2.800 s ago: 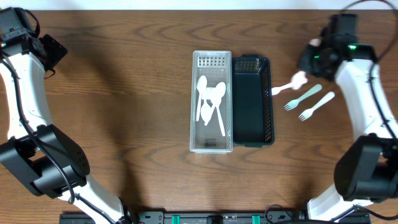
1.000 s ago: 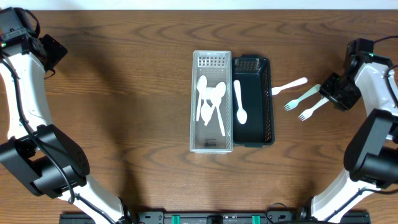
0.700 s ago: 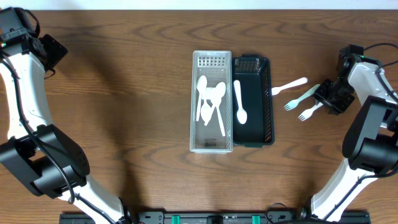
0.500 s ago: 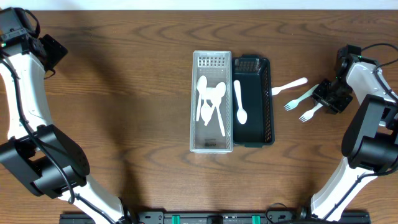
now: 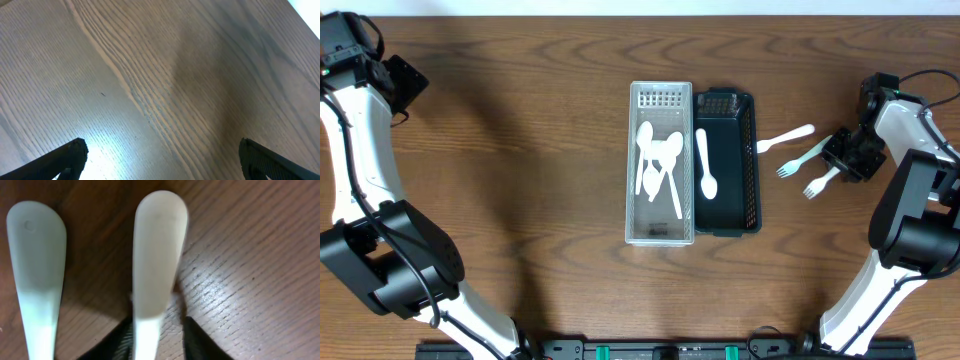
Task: Pack container
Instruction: 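Move the right gripper back and grasp a white fork, then carry the fork into the dark basket and release it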
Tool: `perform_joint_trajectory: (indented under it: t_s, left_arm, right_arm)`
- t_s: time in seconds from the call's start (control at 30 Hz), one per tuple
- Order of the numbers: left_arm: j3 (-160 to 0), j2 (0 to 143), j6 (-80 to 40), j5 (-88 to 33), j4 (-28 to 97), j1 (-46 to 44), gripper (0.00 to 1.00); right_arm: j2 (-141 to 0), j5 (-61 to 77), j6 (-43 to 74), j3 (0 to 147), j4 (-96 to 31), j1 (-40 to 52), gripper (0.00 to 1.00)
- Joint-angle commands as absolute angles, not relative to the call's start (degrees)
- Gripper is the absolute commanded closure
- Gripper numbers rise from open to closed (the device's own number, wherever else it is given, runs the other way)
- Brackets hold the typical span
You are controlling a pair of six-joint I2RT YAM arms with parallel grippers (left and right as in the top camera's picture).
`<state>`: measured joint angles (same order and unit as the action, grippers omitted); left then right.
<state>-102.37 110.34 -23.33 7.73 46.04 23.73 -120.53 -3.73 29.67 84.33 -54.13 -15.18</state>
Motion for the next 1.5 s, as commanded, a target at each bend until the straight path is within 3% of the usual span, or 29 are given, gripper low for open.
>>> perform_joint_trajectory:
  t_s: [0.0, 0.07, 0.4, 0.67, 0.87, 1.13, 1.27, 1.3, 1.47]
  left_arm:
    - [-103.4, 109.3, -22.8, 8.4, 46.0, 23.8, 0.02]
    - [-103.4, 109.3, -22.8, 8.4, 46.0, 23.8, 0.02]
    - [-103.4, 109.3, -22.8, 8.4, 46.0, 23.8, 0.02]
    - [-103.4, 109.3, -22.8, 8.4, 46.0, 23.8, 0.02]
    - [-103.4, 109.3, -22.8, 8.4, 46.0, 23.8, 0.02]
    - [-103.4, 109.3, -22.8, 8.4, 46.0, 23.8, 0.02]
    - [-103.4, 109.3, -22.8, 8.4, 46.0, 23.8, 0.02]
    - [-103.4, 109.3, -22.8, 8.4, 46.0, 23.8, 0.02]
    - [-103.4, 109.3, -22.8, 8.4, 46.0, 23.8, 0.02]
  right_arm:
    - [-121.3, -4.8, 30.2, 84.2, -54.0, -15.0, 0.85]
    - [-121.2, -5.2, 30.2, 84.2, -54.0, -15.0, 0.99]
    - [-109.8, -6.9, 26.5, 85.7, -53.3, -13.8, 0.99]
    - [-96.5, 7.7, 20.5, 85.8, -45.8, -3.7, 0.99]
    - [-98.9, 4.2, 20.5, 85.0, -44.7, 8.1, 0.99]
    - [-110.4, 3.7, 17.9, 84.8, -46.0, 16.3, 0.98]
    - [-109.8, 3.9, 16.2, 86.0, -45.7, 17.1, 0.54]
    - [-108.9, 3.9, 16.2, 86.9, -45.9, 16.7, 0.46]
    - [-103.2, -0.1, 18.1, 90.3, -45.8, 11.9, 0.28]
